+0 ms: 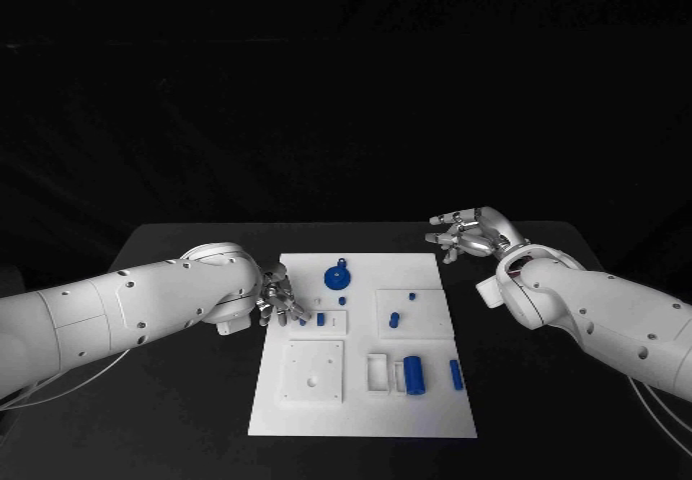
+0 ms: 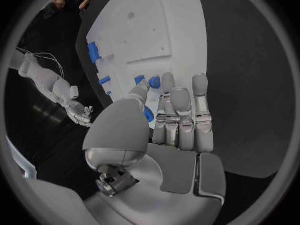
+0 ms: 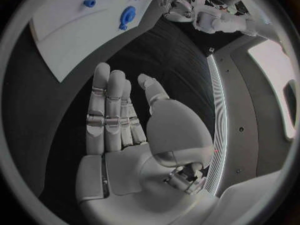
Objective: Assemble the parts on the task board
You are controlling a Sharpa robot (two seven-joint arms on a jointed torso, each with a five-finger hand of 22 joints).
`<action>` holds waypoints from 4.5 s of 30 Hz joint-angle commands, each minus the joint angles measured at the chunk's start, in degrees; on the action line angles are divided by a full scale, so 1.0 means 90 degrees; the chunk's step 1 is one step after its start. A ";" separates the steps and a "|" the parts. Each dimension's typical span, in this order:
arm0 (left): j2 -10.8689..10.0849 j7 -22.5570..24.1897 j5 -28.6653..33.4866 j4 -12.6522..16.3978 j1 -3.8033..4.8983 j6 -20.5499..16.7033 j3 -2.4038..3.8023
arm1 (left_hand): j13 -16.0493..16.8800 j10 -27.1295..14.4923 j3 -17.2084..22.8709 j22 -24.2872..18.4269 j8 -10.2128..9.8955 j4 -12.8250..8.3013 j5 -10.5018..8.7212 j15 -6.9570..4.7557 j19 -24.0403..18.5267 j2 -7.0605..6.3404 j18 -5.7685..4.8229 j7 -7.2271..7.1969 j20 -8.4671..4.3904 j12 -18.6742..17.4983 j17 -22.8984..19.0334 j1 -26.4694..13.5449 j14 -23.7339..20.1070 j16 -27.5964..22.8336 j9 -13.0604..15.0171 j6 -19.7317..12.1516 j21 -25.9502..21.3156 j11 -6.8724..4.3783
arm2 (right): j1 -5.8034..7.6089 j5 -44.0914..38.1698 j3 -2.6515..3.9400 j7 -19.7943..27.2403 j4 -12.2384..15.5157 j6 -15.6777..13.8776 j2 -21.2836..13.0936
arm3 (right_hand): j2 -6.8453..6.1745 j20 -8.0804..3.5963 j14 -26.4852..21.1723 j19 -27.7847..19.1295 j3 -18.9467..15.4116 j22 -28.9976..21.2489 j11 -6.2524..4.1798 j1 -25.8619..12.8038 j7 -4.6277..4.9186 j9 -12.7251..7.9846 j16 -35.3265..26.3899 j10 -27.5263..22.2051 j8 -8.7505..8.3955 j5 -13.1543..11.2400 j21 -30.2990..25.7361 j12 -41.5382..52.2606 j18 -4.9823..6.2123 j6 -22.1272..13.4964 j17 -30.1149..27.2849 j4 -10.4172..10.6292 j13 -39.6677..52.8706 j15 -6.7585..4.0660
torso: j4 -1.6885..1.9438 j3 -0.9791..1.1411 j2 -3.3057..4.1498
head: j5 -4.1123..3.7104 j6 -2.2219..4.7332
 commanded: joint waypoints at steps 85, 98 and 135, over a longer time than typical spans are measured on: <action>-0.1133 0.0310 -0.0203 0.1724 0.0002 -0.1137 -0.0044 | -0.0320 0.0307 -0.1411 -0.0027 0.0238 -0.0310 -0.0593 0.0080 0.0144 0.0086 -0.0017 -0.0068 0.0047 -0.0520 -0.0149 0.0497 0.0078 -0.0544 0.0263 0.0379 -0.0360 0.0040 | -0.0060 -0.0014 0.0002 0.0037 0.0016 0.0063 -0.0052 | -0.0005 0.0035 0.0008 0.0015 0.0003 -0.0005 -0.0021 -0.0039 -0.0008 -0.0006 -0.0021 -0.0039 -0.0020 0.0008 0.0015 -0.0009 -0.0041 -0.0032 -0.0004 0.0007 -0.0008 0.0007 | 0.0027 0.0004 -0.0047 | 0.0073 0.0019; -0.1115 -0.0140 -0.1532 0.2274 -0.0061 -0.1044 -0.0137 | -0.0271 0.0300 -0.1264 0.0079 0.0163 0.0342 -0.0824 0.0046 0.0241 -0.0388 -0.0075 -0.0073 -0.0015 -0.0269 -0.0050 0.0290 0.0167 -0.0548 0.0186 0.0505 -0.0430 0.0014 | -0.0125 -0.0040 0.0002 0.0045 0.0014 0.0061 -0.0042 | -0.0002 0.0034 0.0012 0.0016 0.0010 0.0000 -0.0022 -0.0037 -0.0008 -0.0007 -0.0018 -0.0034 -0.0021 0.0011 0.0021 -0.0010 -0.0040 -0.0038 -0.0002 -0.0006 -0.0009 0.0006 | 0.0025 0.0004 -0.0080 | 0.0098 -0.0014; -0.1041 0.1107 -0.3818 0.2672 -0.0782 -0.2251 -0.0145 | -0.0821 -0.0897 -0.1159 0.0146 0.0038 -0.0943 0.0908 0.0335 -0.0098 -0.0323 0.0104 0.0254 0.0279 -0.1416 -0.0253 0.2179 -0.0391 -0.1019 -0.1012 -0.0498 -0.0979 0.0473 | -0.0204 -0.0037 0.0003 0.0067 0.0026 0.0070 -0.0126 | -0.0002 0.0033 0.0016 0.0018 0.0007 0.0000 -0.0023 -0.0066 -0.0009 -0.0006 -0.0014 -0.0031 -0.0021 0.0020 0.0024 -0.0004 -0.0041 -0.0037 0.0002 0.0002 -0.0005 0.0005 | 0.0030 0.0000 -0.0067 | 0.0129 -0.0134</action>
